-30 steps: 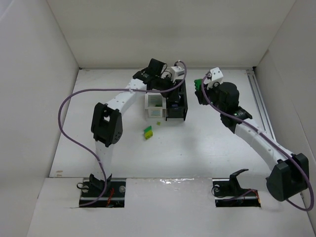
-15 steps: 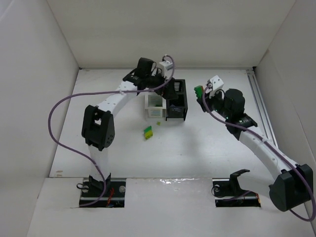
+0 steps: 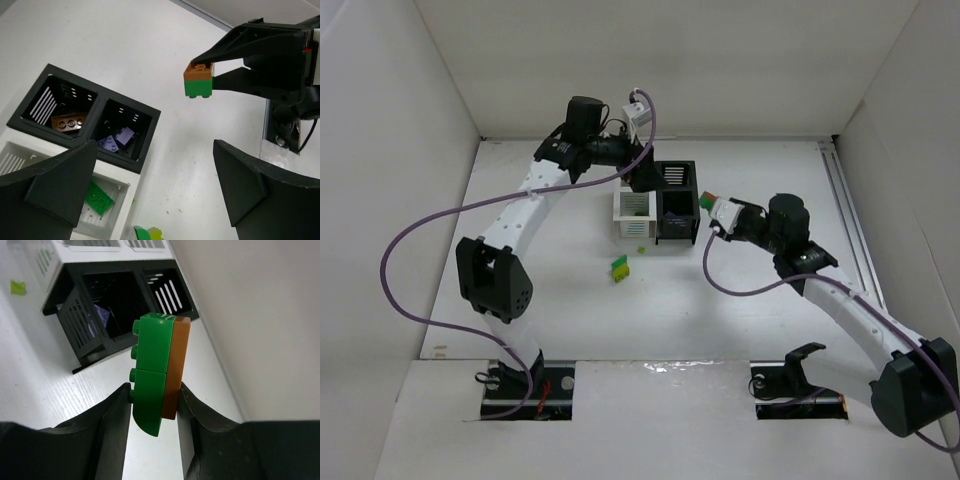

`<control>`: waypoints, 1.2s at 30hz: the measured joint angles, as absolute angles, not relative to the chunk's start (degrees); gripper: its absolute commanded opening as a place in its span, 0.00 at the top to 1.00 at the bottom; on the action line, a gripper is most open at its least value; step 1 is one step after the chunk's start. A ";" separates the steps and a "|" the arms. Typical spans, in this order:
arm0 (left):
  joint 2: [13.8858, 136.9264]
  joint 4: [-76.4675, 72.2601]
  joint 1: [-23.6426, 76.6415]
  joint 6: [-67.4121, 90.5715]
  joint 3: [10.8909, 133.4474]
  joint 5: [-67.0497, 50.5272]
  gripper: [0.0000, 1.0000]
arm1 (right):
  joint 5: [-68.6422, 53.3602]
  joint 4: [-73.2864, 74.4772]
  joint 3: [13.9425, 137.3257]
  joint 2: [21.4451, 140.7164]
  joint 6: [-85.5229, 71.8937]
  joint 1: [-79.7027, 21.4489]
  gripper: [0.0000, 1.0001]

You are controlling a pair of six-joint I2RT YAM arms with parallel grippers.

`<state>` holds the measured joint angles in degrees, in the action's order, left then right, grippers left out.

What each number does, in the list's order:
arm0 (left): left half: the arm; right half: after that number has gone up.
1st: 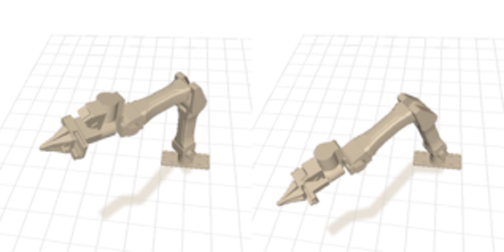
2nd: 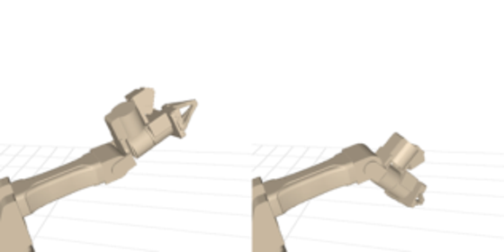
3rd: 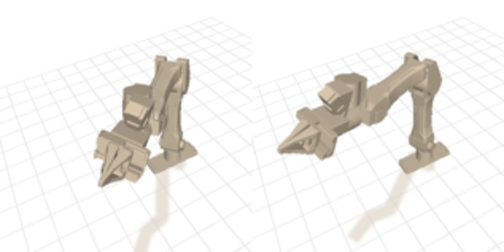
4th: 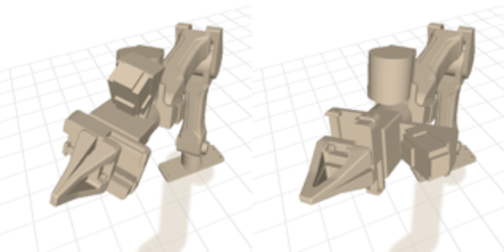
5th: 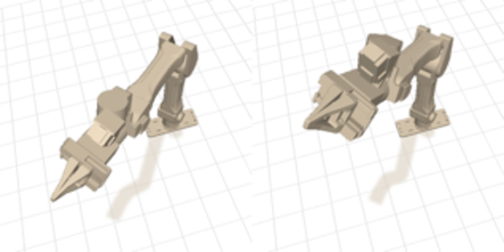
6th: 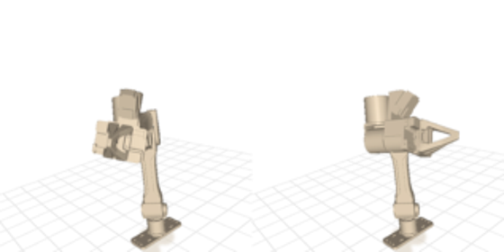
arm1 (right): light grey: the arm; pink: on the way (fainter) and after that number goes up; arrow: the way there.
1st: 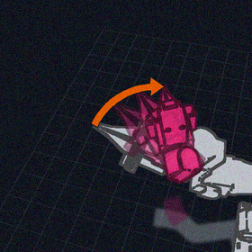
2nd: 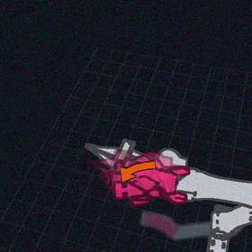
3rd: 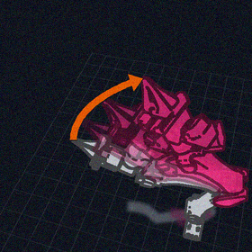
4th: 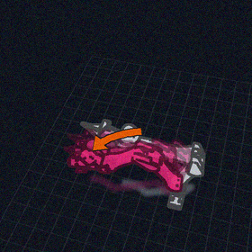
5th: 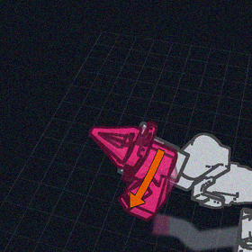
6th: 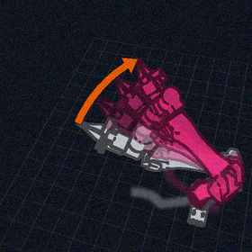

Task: Sort the legos into containers by color

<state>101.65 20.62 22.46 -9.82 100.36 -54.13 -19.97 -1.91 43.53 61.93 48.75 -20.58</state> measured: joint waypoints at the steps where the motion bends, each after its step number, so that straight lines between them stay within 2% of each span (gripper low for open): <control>1: 101.69 22.02 22.57 -10.66 101.01 -54.65 0.00 | -20.03 -1.89 43.24 61.82 51.07 -21.54 1.00; 8: 104.66 31.27 23.24 -16.75 103.66 -54.89 0.00 | -19.44 -2.07 40.53 60.42 67.79 -28.97 1.00; 11: 105.16 32.47 23.59 -17.52 103.53 -54.76 0.00 | -18.74 -1.72 40.66 60.62 67.02 -31.05 1.00; 13: 104.53 29.04 23.57 -16.03 101.49 -54.89 0.00 | -18.37 -1.02 42.65 61.41 62.57 -31.83 1.00; 19: 95.64 3.77 20.53 0.56 81.14 -54.54 0.00 | -13.26 -2.17 54.17 67.02 35.51 -32.38 1.00; 28: 95.04 -20.18 20.45 18.00 79.11 -51.86 0.00 | -2.63 -4.71 55.79 70.76 12.38 -40.32 1.00; 36: 95.33 -31.29 19.38 27.75 78.70 -53.80 0.00 | 4.75 -4.60 57.82 73.93 2.37 -39.59 1.00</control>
<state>95.33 -31.29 19.38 27.75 78.70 -53.80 4.75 -4.60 57.82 73.93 2.37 -39.59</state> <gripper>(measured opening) 0.997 0.437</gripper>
